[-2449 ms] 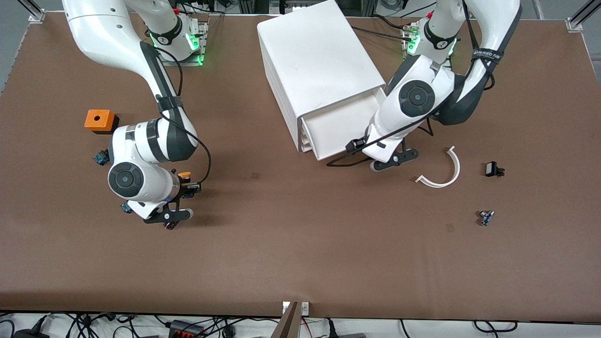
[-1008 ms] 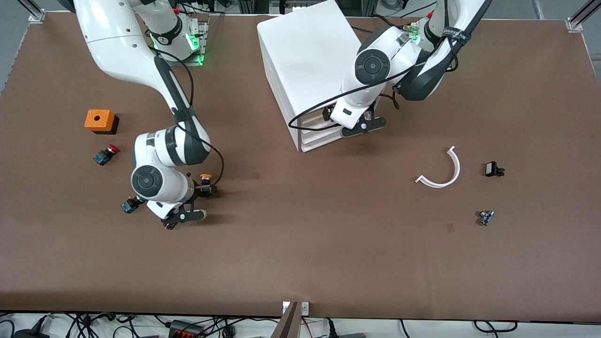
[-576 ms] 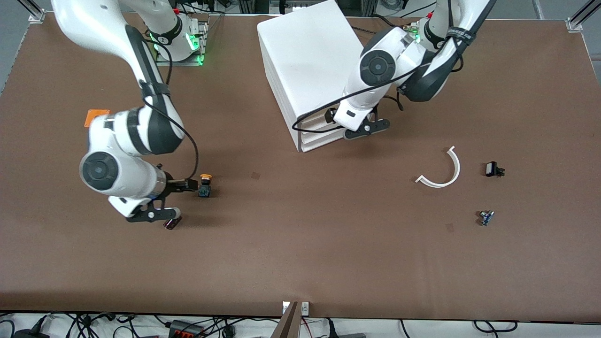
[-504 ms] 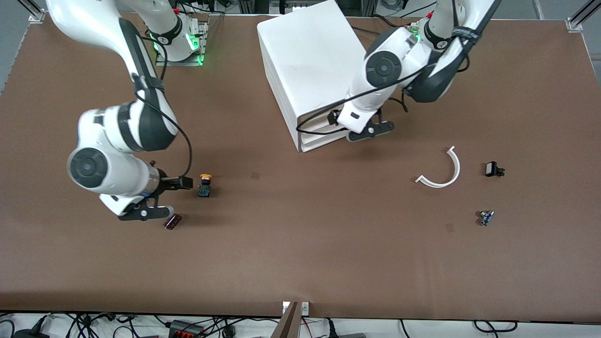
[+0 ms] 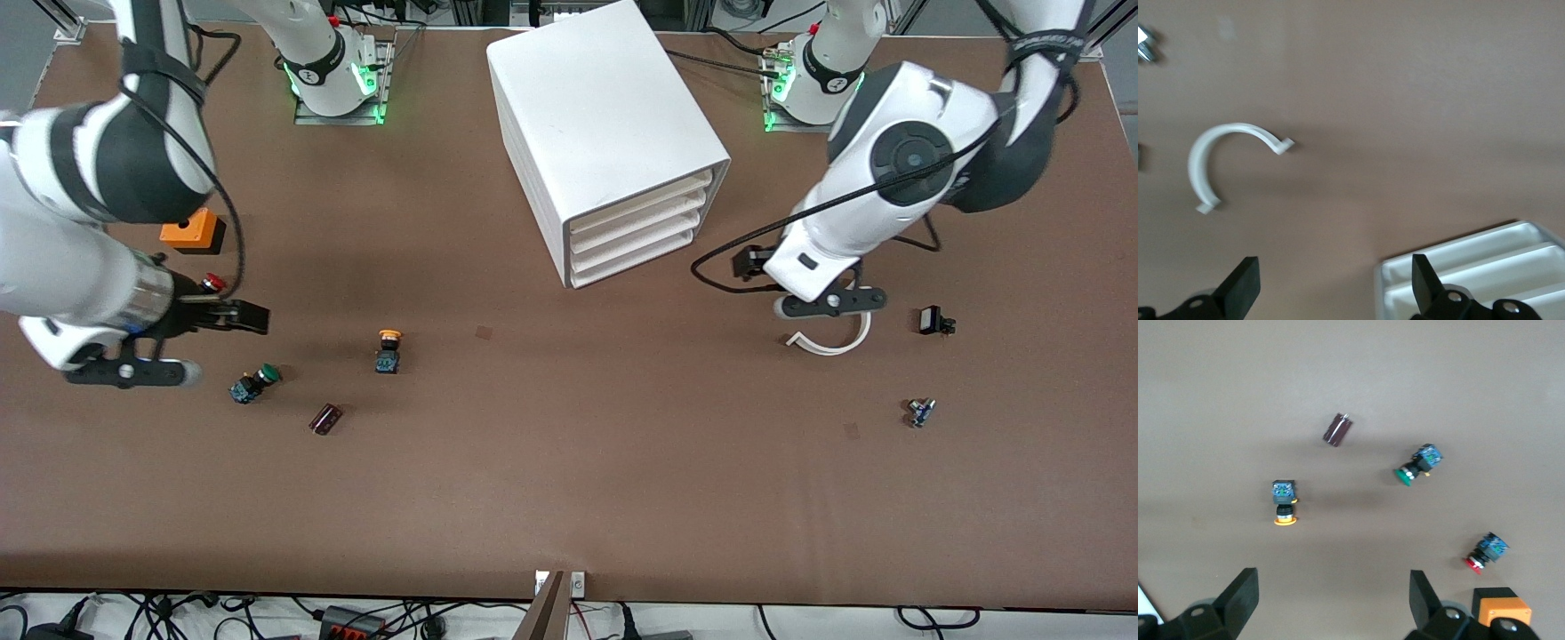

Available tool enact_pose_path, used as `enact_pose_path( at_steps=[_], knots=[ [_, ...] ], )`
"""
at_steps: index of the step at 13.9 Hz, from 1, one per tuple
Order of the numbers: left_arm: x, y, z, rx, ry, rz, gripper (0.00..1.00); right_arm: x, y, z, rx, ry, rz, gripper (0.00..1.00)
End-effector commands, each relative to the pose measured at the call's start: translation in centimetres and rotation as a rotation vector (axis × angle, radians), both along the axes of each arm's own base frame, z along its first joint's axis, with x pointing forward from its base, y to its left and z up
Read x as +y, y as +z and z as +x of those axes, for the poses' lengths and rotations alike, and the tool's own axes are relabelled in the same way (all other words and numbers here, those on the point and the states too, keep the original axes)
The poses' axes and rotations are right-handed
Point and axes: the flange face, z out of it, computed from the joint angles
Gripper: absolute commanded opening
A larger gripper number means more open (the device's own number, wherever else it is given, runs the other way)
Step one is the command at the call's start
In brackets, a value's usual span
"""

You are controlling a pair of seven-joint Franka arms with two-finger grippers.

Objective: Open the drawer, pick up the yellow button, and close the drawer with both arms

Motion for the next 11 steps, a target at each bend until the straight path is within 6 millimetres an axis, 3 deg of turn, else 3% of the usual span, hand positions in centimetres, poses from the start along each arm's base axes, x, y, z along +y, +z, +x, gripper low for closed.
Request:
enact_pose_path(
  at_steps=[1,3,4,5,6,9,11],
  knots=[
    [2.6,5.0,1.7,-0.036,-0.172,0.017,1.00,-2.1,2.0,-0.2,-0.017,-0.021,-0.003,1.00],
    [6.5,6.9,2.9,-0.051,-0.243,0.007,1.00,-3.1,4.0,-0.7,-0.049,-0.040,0.009,1.00],
    [7.3,7.5,2.9,-0.056,-0.282,0.009,1.00,-3.5,4.3,-0.7,-0.052,-0.049,0.011,1.00],
    [9.4,8.5,2.9,-0.067,-0.277,0.020,1.00,-3.6,4.5,-0.8,-0.057,-0.051,0.012,1.00],
    [10.5,9.5,2.5,-0.076,-0.282,0.039,1.00,-4.4,5.8,-1.2,-0.077,-0.065,0.023,1.00],
    [13.8,11.2,2.0,-0.094,-0.286,-0.010,1.00,-7.0,7.2,-1.7,-0.097,-0.093,0.041,1.00],
    [14.3,11.6,0.2,-0.125,-0.285,-0.027,1.00,-8.7,8.5,-2.4,-0.111,-0.098,0.070,1.00]
  ],
)
